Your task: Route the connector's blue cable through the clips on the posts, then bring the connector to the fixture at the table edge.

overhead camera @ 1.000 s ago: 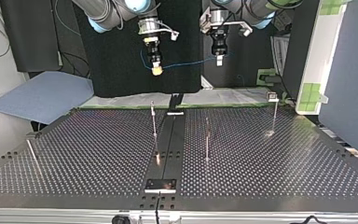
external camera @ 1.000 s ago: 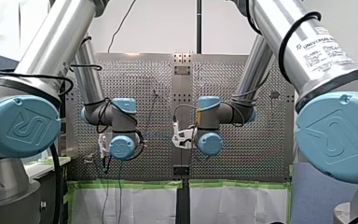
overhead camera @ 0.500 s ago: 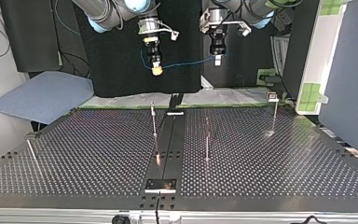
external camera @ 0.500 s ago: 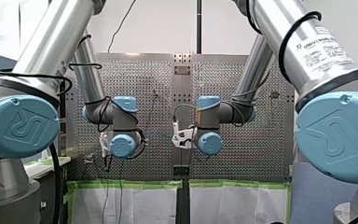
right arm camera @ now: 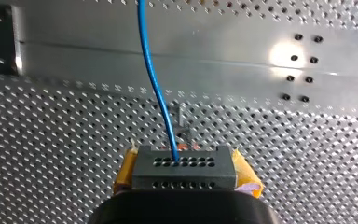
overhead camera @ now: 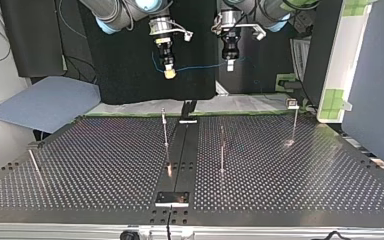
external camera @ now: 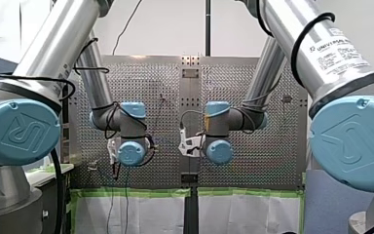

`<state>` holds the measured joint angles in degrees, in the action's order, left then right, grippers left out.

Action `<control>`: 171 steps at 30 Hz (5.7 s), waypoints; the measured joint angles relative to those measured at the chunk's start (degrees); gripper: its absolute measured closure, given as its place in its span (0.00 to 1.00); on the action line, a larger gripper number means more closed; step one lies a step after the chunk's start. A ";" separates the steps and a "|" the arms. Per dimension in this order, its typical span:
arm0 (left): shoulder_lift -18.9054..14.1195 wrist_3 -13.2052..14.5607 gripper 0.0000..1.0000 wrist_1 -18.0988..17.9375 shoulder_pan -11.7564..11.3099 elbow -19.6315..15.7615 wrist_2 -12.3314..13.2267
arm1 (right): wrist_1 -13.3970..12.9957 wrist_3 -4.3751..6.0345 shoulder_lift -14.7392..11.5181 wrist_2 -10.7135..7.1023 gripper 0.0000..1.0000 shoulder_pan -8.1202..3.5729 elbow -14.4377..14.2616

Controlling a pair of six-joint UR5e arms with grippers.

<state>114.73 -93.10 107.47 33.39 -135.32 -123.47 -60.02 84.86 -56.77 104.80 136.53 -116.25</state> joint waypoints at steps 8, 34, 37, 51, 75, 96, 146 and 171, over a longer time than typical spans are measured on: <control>3.78 0.03 1.00 -2.59 0.44 1.94 -0.05 | -2.02 0.40 3.95 -0.03 1.00 1.12 -0.50; 5.65 -1.47 1.00 -1.17 -0.27 1.58 -2.94 | 2.00 5.24 7.63 1.85 1.00 2.33 2.18; 4.35 -1.63 1.00 0.09 -0.54 1.76 -3.07 | 3.43 6.67 6.21 1.69 1.00 2.12 2.31; -2.36 -2.78 1.00 6.77 -1.44 7.34 -3.79 | 9.93 8.33 -0.31 1.03 1.00 0.65 4.53; -14.30 -3.18 1.00 18.74 -4.29 13.01 -5.15 | 17.66 9.03 -12.43 -3.98 1.00 -4.46 8.11; -17.73 -0.27 1.00 21.94 -7.51 16.31 -2.67 | 20.45 12.03 -19.33 -10.37 1.00 -8.92 11.68; -10.25 -1.64 1.00 22.65 -17.32 20.88 14.62 | 21.24 14.95 -11.91 -11.93 1.00 -12.06 15.90; -8.47 -1.42 1.00 25.92 -17.48 25.40 16.41 | 20.49 15.18 -11.10 -13.62 1.00 -14.59 17.06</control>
<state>106.26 -94.53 133.39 15.92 -109.93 -107.06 -39.53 100.04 -67.87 91.18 121.94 -99.19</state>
